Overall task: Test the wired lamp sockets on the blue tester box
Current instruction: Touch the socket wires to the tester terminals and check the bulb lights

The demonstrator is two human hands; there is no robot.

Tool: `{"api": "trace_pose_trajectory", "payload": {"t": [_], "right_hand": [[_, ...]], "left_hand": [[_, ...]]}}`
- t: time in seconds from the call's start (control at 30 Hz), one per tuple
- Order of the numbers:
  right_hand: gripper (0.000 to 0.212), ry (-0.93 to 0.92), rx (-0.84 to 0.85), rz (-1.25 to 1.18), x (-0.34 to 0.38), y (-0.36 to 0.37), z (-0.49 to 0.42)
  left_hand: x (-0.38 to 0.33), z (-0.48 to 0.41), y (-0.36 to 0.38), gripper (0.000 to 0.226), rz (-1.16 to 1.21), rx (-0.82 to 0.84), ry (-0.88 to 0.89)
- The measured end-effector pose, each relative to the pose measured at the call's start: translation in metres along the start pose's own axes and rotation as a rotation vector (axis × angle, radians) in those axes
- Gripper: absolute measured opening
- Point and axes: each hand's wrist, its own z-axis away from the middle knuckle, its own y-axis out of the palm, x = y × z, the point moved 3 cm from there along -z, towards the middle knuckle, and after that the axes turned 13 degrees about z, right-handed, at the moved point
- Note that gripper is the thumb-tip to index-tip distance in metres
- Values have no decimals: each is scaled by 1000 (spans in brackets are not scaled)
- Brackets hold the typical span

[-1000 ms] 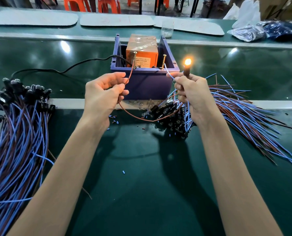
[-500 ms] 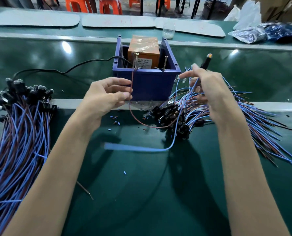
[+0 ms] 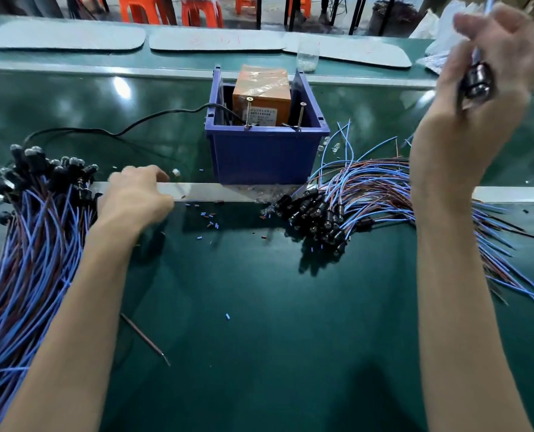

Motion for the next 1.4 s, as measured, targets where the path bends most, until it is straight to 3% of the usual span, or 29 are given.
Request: {"api": "trace_pose_trajectory", "payload": {"t": [0.1, 0.17, 0.3, 0.4, 0.47, 0.57, 0.77, 0.9, 1.07, 1.2, 1.33, 1.4], "right_hand": [[27, -165, 5, 106, 4, 1, 6], [32, -156, 176, 215, 0, 7, 10], [44, -13, 839, 459, -31, 31, 29], [46, -41, 1391, 598, -49, 42, 57], [51, -60, 1555, 615, -53, 43, 67], [58, 51, 1469, 574, -56, 41, 61], [37, 93, 1395, 459, -52, 41, 56], [31, 79, 1311, 365, -43, 40, 51], [23, 58, 1192, 170, -19, 43, 50], [21, 99, 1270, -44, 3, 48, 63], [30, 186, 1500, -363, 21, 50, 80], [19, 217, 1526, -533, 27, 49, 84]], "left_hand": [[15, -5, -3, 49, -73, -5, -90], [22, -7, -2, 48, -75, 20, -119], [26, -10, -4, 44, -42, -20, -117], [27, -10, -5, 41, -65, -52, -101], [29, -11, -6, 39, -92, -65, -94], [32, -12, -9, 39, -119, -73, -100], [33, -14, -4, 36, -110, -16, -128], [32, -9, -5, 21, -12, 14, -141], [-5, 10, -12, 16, 116, -4, 60], [-50, 34, -24, 18, 444, 46, 324], [-94, 74, -33, 22, 943, 206, 532], [-107, 87, -30, 21, 1025, 253, 567]]}}
